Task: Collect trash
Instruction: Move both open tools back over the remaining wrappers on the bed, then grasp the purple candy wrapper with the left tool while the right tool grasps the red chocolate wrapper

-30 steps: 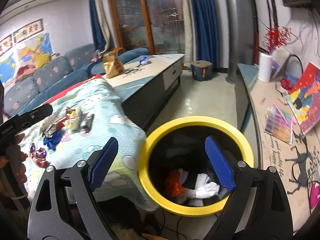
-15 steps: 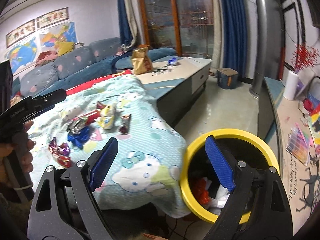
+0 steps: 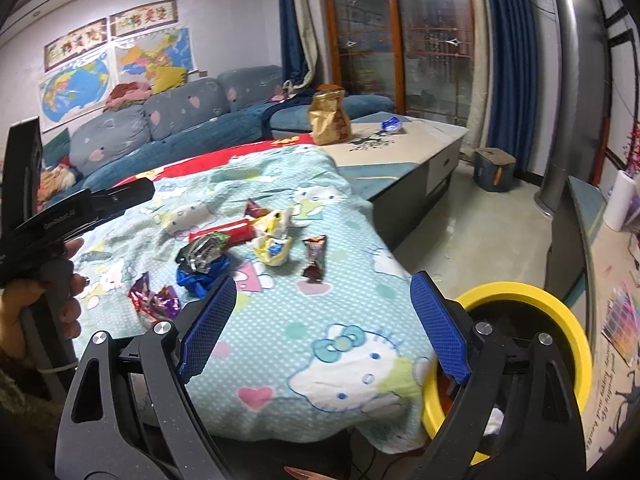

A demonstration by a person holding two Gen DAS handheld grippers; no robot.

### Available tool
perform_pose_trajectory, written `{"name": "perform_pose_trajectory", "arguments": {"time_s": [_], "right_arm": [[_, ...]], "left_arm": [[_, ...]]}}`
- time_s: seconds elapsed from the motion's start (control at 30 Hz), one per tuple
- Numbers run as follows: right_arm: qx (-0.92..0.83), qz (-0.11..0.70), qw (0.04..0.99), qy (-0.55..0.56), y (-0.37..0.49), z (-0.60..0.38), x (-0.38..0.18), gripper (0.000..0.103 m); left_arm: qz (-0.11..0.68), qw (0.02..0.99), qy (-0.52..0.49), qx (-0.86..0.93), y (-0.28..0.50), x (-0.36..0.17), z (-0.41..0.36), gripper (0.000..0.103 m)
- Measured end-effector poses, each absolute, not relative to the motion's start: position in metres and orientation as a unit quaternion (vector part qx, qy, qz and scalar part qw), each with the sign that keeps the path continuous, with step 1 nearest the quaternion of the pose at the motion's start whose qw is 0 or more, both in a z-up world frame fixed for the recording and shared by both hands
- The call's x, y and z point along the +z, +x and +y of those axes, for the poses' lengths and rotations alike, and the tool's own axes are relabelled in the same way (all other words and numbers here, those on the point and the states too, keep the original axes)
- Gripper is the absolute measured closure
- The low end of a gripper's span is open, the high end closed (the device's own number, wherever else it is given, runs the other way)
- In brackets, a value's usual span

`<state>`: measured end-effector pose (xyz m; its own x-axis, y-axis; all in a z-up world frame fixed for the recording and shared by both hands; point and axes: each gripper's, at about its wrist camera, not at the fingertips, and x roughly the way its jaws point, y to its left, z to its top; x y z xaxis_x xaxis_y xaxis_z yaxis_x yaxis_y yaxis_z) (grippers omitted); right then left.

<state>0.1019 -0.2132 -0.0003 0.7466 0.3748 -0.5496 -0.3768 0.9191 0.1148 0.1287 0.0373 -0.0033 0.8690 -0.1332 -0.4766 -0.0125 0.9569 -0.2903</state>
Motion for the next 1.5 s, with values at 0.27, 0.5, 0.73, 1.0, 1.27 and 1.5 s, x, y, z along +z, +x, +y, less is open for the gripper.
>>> {"name": "perform_pose_trajectory", "arguments": {"time_s": [0.27,0.5,0.73,1.0,1.27,1.5], "right_arm": [[0.228,0.307,0.924,-0.014,0.112,-0.185,-0.008,0.023],[0.255,0.325,0.91,-0.027,0.119,-0.157,-0.019,0.031],[0.291,0.347,0.891,-0.043,0.121,-0.128,-0.033,0.044],[0.349,0.374,0.857,-0.061,0.106,-0.102,-0.051,0.048],[0.377,0.399,0.834,-0.064,0.104,-0.088,-0.067,0.057],[0.392,0.419,0.818,-0.052,0.104,-0.084,-0.081,0.088]], "left_arm": [[0.274,0.95,-0.153,0.002,0.126,-0.015,0.077,0.007],[0.294,0.94,-0.174,0.015,0.116,-0.032,0.102,0.007],[0.326,0.925,-0.195,0.004,0.105,-0.055,0.115,0.02],[0.369,0.898,-0.237,-0.039,0.115,-0.083,0.115,0.031],[0.389,0.886,-0.244,-0.06,0.12,-0.102,0.103,0.041],[0.392,0.884,-0.245,-0.069,0.122,-0.104,0.099,0.061]]}}
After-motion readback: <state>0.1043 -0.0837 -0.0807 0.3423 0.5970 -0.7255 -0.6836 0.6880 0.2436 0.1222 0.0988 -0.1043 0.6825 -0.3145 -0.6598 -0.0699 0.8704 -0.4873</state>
